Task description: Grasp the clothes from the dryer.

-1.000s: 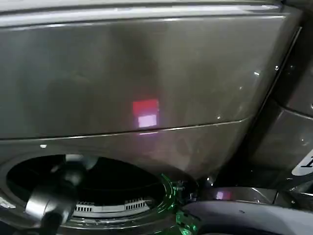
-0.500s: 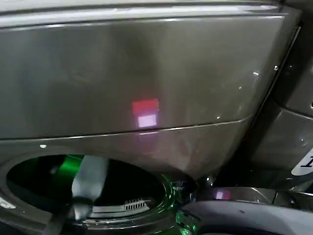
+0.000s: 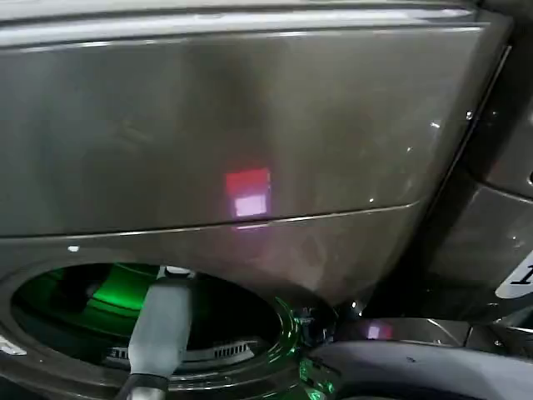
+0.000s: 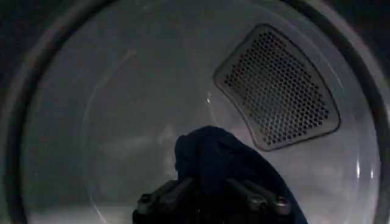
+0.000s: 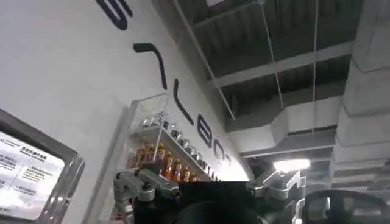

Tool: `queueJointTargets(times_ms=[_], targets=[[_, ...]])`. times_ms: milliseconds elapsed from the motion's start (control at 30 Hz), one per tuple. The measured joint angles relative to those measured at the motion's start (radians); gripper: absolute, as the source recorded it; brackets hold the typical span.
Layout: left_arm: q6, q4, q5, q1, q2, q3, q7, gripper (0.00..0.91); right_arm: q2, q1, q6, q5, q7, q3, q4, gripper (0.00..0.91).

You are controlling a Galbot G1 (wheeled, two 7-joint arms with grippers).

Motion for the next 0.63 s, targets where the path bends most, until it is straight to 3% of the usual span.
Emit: queueJointTargets(times_ms=[633], targets=[[0.018, -0.006, 0.003, 0.001, -0.001, -0.008, -0.014, 0.0, 0.0, 0.009, -0.011, -0.007, -0.009, 0.0, -0.002, 0.907]])
